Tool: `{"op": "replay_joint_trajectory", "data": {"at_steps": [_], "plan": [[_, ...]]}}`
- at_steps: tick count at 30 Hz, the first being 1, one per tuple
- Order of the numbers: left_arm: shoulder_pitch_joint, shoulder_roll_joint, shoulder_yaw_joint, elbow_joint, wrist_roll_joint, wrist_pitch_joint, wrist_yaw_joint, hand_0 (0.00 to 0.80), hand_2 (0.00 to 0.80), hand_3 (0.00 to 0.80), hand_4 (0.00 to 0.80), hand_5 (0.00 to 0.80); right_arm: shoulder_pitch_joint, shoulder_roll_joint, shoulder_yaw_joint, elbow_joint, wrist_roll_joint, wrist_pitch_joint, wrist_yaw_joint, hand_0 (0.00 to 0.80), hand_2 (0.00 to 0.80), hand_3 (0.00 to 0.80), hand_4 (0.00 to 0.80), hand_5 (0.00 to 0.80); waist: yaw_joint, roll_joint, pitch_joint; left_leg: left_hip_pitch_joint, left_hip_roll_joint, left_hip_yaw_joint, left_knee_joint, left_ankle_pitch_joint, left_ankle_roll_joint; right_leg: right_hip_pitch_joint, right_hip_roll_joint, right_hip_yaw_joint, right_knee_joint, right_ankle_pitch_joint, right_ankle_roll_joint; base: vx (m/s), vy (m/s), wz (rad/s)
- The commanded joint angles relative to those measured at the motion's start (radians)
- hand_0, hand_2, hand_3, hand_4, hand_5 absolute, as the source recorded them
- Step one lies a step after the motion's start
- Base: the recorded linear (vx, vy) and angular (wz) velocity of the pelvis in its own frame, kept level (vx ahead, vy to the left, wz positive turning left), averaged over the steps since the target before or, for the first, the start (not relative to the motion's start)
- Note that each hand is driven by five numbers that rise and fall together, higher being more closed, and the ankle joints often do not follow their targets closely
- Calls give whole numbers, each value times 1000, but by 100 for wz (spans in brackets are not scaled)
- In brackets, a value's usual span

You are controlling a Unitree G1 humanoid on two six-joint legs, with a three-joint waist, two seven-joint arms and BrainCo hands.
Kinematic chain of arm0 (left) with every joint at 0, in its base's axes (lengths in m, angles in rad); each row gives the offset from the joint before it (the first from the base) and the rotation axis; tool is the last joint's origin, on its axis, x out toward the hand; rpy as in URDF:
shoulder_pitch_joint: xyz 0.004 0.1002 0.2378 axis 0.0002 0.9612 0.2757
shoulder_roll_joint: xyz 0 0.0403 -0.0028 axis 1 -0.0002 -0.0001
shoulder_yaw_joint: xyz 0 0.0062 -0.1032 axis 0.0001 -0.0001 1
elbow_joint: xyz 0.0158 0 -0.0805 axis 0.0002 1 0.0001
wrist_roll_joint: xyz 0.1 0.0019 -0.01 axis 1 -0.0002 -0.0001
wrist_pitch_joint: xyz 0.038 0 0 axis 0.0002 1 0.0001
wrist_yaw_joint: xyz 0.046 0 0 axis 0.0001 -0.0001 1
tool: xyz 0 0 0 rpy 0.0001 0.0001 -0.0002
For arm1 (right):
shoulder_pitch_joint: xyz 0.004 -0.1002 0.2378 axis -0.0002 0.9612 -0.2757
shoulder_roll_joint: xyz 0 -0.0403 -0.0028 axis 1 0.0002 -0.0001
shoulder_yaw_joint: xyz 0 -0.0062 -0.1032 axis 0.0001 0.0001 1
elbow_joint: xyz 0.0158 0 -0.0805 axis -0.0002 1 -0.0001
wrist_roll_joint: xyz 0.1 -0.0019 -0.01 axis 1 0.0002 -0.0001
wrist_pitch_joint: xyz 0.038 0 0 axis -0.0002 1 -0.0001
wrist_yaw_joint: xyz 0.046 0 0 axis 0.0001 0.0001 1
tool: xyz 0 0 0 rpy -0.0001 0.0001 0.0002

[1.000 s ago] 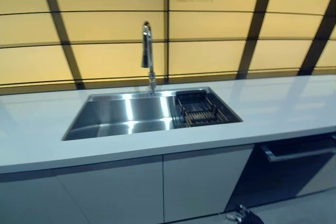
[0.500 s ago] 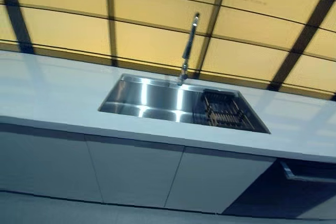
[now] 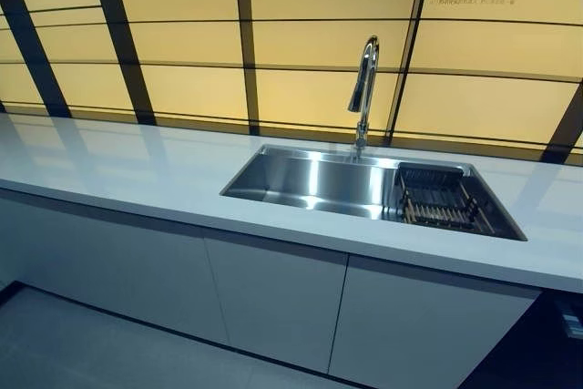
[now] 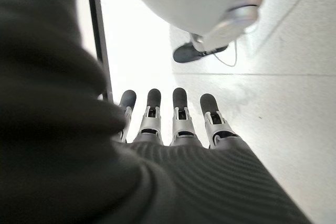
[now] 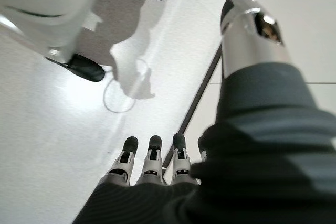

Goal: Take plates into dishwasher

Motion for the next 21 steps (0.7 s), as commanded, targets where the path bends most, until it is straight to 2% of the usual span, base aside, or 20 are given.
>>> {"op": "replay_joint_trajectory", "data": {"at_steps": [1,2,4,8,11,21], "plan": [[-53,27,28,0,-38,-3,-6,0,0,0,0,0,-61,20,-13,9,-23,13,-5,0,0,0,0,0,-19,-127,35,-16,-195,9,197,-197,136,-14,0,38,-1,31,-57,-129,37,-7],[-44,21,40,5,-35,0,-6,0,0,0,0,0,-54,22,-23,17,-30,14,-6,0,0,0,0,0,-28,-133,21,18,-210,0,219,-240,147,-28,-5,47,-2,42,-51,-69,38,-9],[-40,19,45,3,-37,5,-9,0,0,0,0,0,-47,24,-34,17,-35,15,-9,0,0,0,0,0,-35,-131,11,45,-214,-5,209,-255,146,-36,-2,48,-6,48,-46,-60,70,-3],[-43,19,43,9,-36,0,-29,0,0,0,0,0,-34,30,-55,22,-7,6,-34,0,0,0,0,0,-62,-110,-18,139,-179,31,37,-209,143,-53,19,27,-23,55,-32,-46,113,-13],[-43,20,28,16,-41,-11,-39,0,0,0,0,0,-26,33,-71,28,-3,7,-45,0,0,0,0,0,-70,-105,-29,167,-182,40,-36,-184,143,-46,28,27,-48,68,-27,1,120,6],[-35,25,16,19,-33,-17,-36,0,0,0,0,0,3,55,-78,30,-28,-12,-30,0,0,0,0,0,-78,-105,-54,199,-195,72,-99,-171,152,-35,24,20,-70,81,-9,9,72,-3]]}}
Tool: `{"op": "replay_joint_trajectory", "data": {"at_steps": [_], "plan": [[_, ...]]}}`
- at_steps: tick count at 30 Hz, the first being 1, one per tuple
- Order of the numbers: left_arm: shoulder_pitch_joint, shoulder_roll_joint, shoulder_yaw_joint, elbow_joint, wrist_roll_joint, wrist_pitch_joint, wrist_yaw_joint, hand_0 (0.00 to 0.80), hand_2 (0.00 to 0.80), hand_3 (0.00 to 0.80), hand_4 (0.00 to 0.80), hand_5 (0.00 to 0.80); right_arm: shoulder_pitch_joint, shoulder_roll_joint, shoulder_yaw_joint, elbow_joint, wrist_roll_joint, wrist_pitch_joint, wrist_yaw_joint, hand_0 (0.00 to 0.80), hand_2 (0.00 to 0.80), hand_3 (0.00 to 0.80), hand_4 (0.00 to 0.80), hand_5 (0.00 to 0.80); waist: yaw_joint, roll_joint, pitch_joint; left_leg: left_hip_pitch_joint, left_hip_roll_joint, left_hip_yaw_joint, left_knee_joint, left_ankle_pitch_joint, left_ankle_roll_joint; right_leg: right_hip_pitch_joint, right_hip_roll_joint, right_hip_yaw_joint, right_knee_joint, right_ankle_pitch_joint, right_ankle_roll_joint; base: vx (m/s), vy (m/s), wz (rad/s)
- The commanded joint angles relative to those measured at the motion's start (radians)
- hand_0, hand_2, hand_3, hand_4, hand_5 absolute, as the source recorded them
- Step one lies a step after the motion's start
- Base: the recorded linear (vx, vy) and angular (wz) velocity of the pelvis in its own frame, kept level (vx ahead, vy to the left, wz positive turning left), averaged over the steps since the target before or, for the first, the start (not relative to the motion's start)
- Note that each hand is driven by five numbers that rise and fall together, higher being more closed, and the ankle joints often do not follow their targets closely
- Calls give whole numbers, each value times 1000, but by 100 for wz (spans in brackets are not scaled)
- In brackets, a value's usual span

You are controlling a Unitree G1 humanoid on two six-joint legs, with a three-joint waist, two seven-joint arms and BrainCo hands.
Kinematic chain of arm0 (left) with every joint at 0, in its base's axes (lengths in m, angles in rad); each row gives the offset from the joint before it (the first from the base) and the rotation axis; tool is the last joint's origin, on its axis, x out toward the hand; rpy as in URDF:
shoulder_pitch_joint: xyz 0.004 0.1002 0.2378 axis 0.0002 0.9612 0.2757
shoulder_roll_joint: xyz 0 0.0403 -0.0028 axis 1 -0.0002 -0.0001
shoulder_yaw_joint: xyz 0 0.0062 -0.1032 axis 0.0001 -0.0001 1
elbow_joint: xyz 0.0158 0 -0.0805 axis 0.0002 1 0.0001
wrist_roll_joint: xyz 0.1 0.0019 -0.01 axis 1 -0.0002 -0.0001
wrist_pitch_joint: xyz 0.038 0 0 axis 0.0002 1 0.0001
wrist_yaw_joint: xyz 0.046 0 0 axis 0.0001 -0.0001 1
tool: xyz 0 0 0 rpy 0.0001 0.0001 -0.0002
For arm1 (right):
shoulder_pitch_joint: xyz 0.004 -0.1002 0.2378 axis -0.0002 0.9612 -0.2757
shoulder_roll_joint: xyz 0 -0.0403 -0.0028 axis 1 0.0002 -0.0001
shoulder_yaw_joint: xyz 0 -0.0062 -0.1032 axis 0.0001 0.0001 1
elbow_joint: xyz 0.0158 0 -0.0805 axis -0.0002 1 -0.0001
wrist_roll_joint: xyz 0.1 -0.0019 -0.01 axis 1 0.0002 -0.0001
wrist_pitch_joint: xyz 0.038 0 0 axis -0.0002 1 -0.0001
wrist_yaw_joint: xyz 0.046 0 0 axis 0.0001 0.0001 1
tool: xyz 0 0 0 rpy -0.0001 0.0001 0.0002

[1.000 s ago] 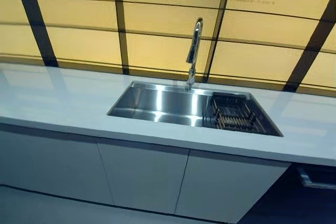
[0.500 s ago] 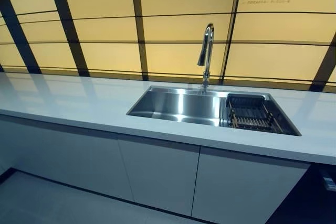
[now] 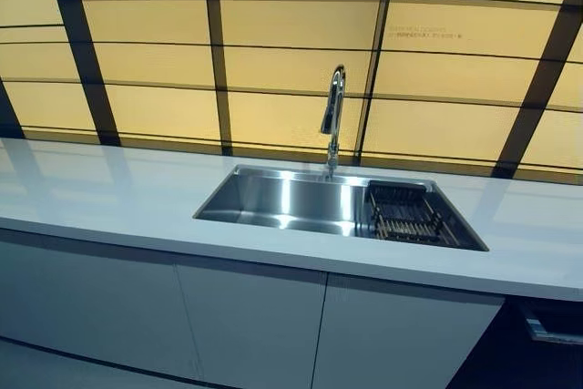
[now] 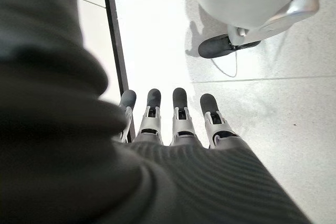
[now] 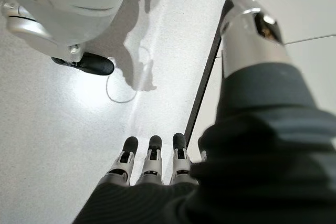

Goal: Take plates into dishwasher

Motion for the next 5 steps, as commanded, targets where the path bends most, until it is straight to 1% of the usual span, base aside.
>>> {"op": "replay_joint_trajectory", "data": {"at_steps": [1,5], "plan": [[-57,9,13,19,-23,-25,0,0,0,0,0,0,-57,2,-11,15,-12,-27,-4,0,0,0,0,0,-3,9,37,72,-75,73,0,-132,80,-76,82,-40,-5,76,-25,-3,26,-3],[-55,7,13,26,-17,-30,4,0,0,0,0,0,-56,6,-7,17,-12,-23,-4,0,0,0,0,0,-3,7,34,75,-77,84,-2,-134,84,-72,82,-43,-10,79,-25,-6,10,-3]]}}
